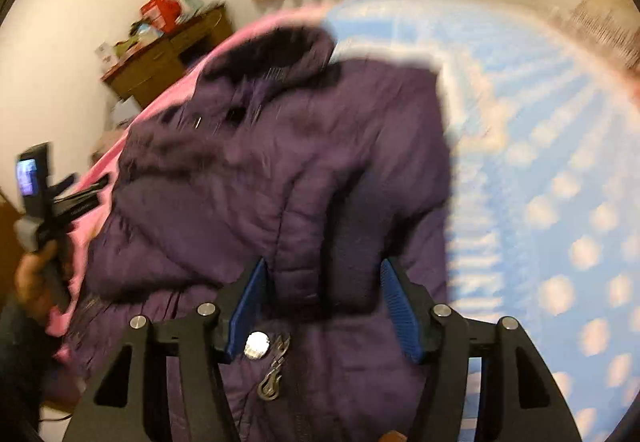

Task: Fold large clothes
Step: 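Fold the held sleeve across the jacket front with the left gripper, release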

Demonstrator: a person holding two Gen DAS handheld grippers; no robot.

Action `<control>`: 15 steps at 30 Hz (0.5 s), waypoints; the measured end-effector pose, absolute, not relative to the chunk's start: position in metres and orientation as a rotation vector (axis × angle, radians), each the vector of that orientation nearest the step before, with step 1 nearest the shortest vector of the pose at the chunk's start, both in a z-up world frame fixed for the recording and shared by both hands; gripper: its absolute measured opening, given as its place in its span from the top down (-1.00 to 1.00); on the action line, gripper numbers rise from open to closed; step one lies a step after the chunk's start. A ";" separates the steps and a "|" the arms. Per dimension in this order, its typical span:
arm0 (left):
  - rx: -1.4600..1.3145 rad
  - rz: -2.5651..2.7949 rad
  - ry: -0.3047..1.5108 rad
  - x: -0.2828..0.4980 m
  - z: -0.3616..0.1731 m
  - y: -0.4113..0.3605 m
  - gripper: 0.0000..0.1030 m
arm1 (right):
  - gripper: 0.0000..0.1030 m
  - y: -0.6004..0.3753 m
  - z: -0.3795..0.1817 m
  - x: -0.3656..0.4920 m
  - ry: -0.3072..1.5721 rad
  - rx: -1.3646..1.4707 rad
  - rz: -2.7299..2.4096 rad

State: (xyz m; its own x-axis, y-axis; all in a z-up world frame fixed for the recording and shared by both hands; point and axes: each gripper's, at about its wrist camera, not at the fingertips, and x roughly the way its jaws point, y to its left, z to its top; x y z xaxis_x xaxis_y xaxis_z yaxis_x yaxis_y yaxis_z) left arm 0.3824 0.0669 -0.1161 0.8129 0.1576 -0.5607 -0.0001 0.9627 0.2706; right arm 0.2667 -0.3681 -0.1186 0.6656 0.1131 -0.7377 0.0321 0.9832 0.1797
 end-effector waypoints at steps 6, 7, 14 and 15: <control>0.115 0.045 0.530 0.384 -0.079 0.056 -1.00 | -0.17 -0.334 -0.072 0.286 0.705 0.188 0.117; 0.109 0.028 0.543 0.388 -0.083 0.052 -1.00 | -0.17 -0.326 -0.075 0.294 0.713 0.195 0.143; 0.082 -0.045 0.763 0.429 -0.138 0.011 -1.00 | -0.17 -0.307 -0.131 0.325 0.788 0.226 0.139; 0.099 -0.043 0.790 0.433 -0.146 0.008 -1.00 | -0.17 -0.310 -0.137 0.327 0.790 0.231 0.132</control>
State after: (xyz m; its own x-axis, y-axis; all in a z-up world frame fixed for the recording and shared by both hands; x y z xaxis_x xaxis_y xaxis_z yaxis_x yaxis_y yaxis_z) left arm 0.4330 0.0082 -0.1459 0.7035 -0.0017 -0.7107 0.0758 0.9945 0.0726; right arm 0.3268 -0.3097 -0.1367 0.6976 0.2032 -0.6871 -0.0310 0.9666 0.2543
